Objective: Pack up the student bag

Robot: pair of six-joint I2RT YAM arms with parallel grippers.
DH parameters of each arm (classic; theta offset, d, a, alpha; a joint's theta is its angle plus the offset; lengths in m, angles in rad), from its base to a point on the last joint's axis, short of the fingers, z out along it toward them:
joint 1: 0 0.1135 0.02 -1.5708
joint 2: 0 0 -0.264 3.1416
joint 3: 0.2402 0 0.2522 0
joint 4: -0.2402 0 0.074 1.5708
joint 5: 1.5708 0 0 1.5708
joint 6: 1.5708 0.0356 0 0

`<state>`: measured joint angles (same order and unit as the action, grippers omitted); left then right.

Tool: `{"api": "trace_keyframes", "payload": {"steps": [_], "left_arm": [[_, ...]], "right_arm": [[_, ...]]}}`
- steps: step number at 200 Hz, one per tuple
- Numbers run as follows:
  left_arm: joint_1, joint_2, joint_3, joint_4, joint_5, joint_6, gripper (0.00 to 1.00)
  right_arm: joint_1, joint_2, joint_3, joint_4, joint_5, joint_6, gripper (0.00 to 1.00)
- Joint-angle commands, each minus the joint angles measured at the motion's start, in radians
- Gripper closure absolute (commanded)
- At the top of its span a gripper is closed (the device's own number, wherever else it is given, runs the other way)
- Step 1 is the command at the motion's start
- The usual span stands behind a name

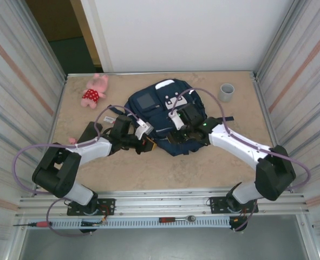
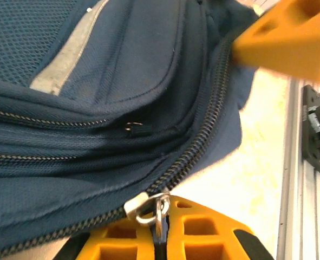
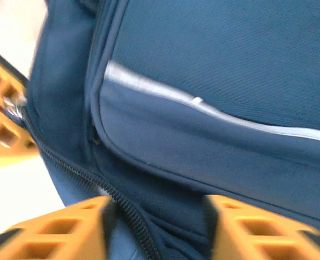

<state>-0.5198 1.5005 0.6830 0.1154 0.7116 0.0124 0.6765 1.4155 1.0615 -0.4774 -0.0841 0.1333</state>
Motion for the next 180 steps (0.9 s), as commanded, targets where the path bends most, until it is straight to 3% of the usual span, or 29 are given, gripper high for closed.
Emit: {"api": "trace_keyframes", "payload": {"steps": [1, 42, 80, 107, 120, 160, 180], "left_arm": [[-0.01, -0.012, 0.022, -0.023, -0.047, 0.02, 1.0], [-0.012, 0.017, 0.025, -0.036, -0.065, 0.015, 1.0], [-0.017, 0.027, 0.03, -0.054, -0.074, 0.029, 1.0], [-0.029, 0.035, 0.03, -0.068, -0.072, 0.039, 1.0], [-0.04, 0.039, 0.036, -0.088, -0.071, 0.055, 1.0], [-0.106, 0.059, 0.05, -0.1, -0.026, 0.063, 0.98], [-0.156, 0.069, 0.075, -0.091, -0.018, 0.029, 0.94]], "right_arm": [[-0.071, -0.138, 0.002, -0.084, -0.05, 0.349, 0.37], [-0.21, -0.266, -0.148, -0.187, -0.205, 0.78, 0.3], [-0.228, -0.235, -0.299, 0.023, -0.289, 0.994, 0.3], [-0.211, -0.167, -0.334, 0.121, -0.274, 1.073, 0.32], [-0.194, -0.132, -0.342, 0.152, -0.252, 1.081, 0.38], [-0.167, -0.075, -0.383, 0.288, -0.218, 1.131, 0.68], [-0.145, -0.064, -0.381, 0.307, -0.195, 1.145, 0.75]]}}
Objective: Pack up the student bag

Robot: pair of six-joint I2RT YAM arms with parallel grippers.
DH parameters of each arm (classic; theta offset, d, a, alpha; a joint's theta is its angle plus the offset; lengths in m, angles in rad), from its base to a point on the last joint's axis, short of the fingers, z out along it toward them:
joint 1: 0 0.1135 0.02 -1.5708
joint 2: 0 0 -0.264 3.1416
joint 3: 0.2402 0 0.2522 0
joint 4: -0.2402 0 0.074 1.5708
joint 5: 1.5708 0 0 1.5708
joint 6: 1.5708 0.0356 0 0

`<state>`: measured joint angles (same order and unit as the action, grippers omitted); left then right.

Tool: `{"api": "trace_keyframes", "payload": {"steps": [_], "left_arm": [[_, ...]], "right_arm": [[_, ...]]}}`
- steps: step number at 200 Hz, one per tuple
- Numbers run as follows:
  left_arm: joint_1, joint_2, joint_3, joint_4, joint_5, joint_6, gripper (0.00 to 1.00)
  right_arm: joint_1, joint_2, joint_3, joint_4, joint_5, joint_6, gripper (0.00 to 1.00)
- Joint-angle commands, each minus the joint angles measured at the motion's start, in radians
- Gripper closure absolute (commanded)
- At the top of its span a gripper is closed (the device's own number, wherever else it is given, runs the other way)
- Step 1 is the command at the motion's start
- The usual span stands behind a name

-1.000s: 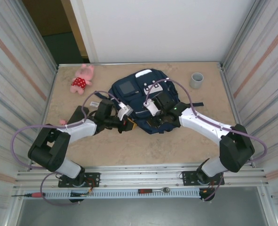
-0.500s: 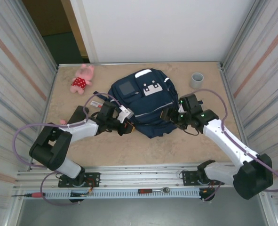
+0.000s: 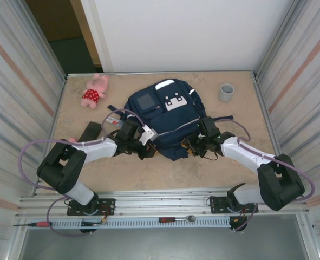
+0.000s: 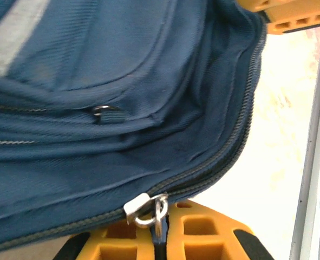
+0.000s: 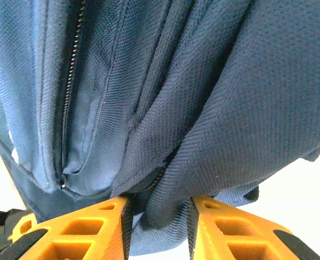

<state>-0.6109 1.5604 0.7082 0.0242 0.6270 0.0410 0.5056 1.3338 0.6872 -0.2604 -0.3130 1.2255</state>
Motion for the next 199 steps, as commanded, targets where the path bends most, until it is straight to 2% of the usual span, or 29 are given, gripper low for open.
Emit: {"api": "trace_keyframes", "payload": {"steps": [1, 41, 75, 90, 103, 118, 140, 176, 199], "left_arm": [[-0.067, 0.01, 0.052, 0.001, 0.067, -0.002, 0.94], [-0.176, 0.053, 0.127, 0.009, 0.05, -0.03, 0.84], [-0.206, 0.097, 0.178, -0.03, 0.058, -0.024, 0.73], [-0.206, 0.079, 0.169, -0.028, 0.058, -0.016, 0.66], [-0.201, 0.049, 0.153, -0.032, 0.056, 0.012, 0.55], [-0.179, -0.001, 0.123, -0.036, 0.051, 0.051, 0.4], [-0.107, -0.097, 0.069, -0.028, 0.062, 0.114, 0.31], [0.039, -0.253, -0.005, -0.043, 0.089, 0.341, 0.27], [0.099, -0.263, -0.017, -0.068, 0.062, 0.575, 0.26]], "right_arm": [[0.027, 0.018, -0.006, 0.09, 0.035, 0.053, 0.75], [0.053, 0.024, -0.012, 0.129, 0.046, 0.077, 0.78], [0.055, 0.033, 0.015, 0.129, 0.018, 0.029, 0.78], [0.043, 0.031, 0.028, 0.1, 0.006, -0.02, 0.78], [0.021, 0.027, 0.039, 0.064, -0.018, -0.1, 0.79], [-0.02, 0.025, 0.054, -0.001, -0.054, -0.197, 0.8], [-0.095, 0.026, 0.088, -0.092, -0.127, -0.362, 0.79], [-0.152, 0.031, 0.182, -0.276, -0.164, -0.602, 0.72], [-0.165, 0.04, 0.22, -0.341, -0.175, -0.701, 0.67]]}}
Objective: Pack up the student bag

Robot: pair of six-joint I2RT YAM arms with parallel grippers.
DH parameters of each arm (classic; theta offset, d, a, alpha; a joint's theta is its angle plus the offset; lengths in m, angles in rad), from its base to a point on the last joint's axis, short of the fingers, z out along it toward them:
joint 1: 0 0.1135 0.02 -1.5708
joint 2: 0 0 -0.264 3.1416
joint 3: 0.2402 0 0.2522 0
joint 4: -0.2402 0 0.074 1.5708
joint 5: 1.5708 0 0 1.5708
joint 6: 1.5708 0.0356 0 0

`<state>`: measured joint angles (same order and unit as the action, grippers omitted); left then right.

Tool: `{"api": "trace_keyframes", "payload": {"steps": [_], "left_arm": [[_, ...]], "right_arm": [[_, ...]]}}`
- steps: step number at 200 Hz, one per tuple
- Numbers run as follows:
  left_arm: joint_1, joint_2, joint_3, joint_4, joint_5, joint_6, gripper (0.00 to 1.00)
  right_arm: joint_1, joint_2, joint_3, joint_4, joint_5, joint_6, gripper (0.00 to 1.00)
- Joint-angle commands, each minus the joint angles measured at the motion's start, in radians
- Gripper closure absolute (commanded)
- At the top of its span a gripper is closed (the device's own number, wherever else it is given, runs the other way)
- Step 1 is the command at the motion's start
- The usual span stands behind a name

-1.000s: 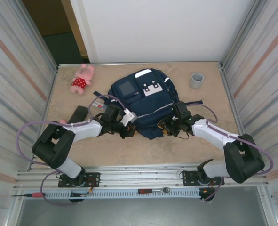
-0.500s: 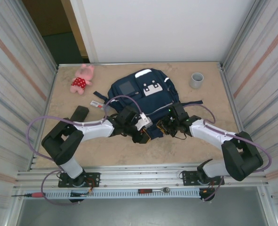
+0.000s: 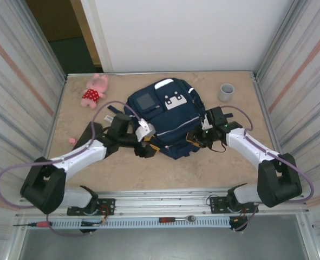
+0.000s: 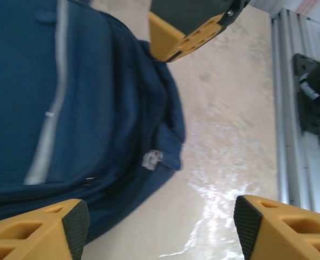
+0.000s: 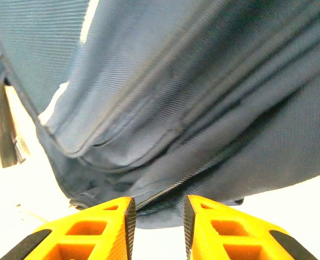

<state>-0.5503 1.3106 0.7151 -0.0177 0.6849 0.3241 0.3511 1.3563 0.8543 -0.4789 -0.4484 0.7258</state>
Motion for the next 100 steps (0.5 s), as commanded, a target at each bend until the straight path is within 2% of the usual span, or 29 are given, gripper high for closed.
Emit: {"api": "trace_keyframes", "payload": {"steps": [1, 21, 40, 72, 100], "left_arm": [[0.039, -0.011, -0.022, -0.028, 0.001, 0.301, 0.27], [0.052, 0.062, 0.032, -0.089, -0.031, 0.45, 0.26], [0.052, 0.135, 0.082, -0.113, -0.008, 0.54, 0.26], [0.027, 0.233, 0.146, -0.123, 0.003, 0.623, 0.22], [-0.016, 0.296, 0.182, -0.127, -0.003, 0.664, 0.29]], "right_arm": [[-0.012, 0.018, 0.054, -0.125, -0.039, -0.203, 0.67], [-0.015, 0.018, 0.081, -0.158, -0.047, -0.255, 0.64], [-0.008, -0.009, 0.09, -0.164, -0.051, -0.273, 0.63], [0.022, -0.09, 0.051, -0.118, -0.039, -0.256, 0.62], [0.044, -0.14, 0.013, -0.072, -0.047, -0.22, 0.62]]}}
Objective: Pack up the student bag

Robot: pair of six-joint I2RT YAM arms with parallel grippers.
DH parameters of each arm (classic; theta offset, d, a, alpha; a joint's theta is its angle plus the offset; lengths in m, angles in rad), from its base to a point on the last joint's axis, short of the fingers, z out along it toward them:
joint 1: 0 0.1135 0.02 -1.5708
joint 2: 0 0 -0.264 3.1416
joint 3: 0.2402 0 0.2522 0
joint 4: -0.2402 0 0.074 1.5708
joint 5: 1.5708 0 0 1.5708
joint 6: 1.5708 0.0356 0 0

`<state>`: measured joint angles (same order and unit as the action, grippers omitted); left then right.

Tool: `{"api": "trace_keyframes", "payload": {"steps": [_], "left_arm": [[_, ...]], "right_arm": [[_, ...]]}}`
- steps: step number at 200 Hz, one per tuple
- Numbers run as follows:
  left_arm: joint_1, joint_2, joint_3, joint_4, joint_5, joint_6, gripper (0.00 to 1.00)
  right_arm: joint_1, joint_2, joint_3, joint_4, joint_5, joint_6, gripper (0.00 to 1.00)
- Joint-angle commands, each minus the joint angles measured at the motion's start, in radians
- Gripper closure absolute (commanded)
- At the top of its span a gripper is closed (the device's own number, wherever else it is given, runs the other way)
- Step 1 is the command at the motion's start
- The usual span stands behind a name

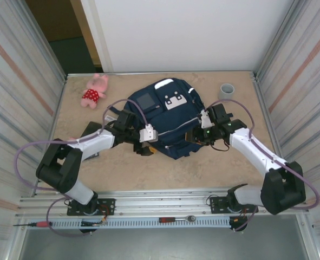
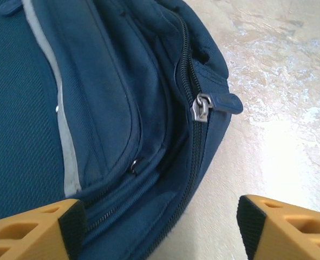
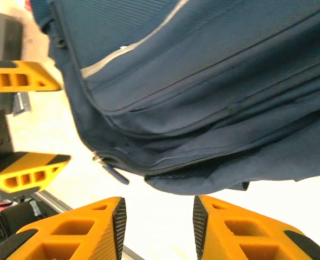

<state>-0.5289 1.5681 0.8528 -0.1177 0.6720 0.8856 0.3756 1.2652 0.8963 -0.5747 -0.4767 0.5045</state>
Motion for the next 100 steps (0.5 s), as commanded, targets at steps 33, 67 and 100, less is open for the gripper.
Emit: {"api": "trace_keyframes", "payload": {"steps": [33, 67, 100], "left_arm": [[-0.086, 0.085, 0.049, -0.005, -0.062, 0.12, 0.41], [-0.102, 0.091, 0.064, -0.055, -0.052, 0.123, 0.58], [-0.102, 0.077, 0.088, -0.118, 0.018, 0.052, 0.89]], "right_arm": [[0.058, -0.09, -0.05, 0.021, 0.017, 0.017, 0.62], [0.063, -0.119, -0.104, 0.079, -0.028, 0.065, 0.62], [0.116, -0.128, -0.103, 0.08, 0.017, 0.069, 0.61]]}}
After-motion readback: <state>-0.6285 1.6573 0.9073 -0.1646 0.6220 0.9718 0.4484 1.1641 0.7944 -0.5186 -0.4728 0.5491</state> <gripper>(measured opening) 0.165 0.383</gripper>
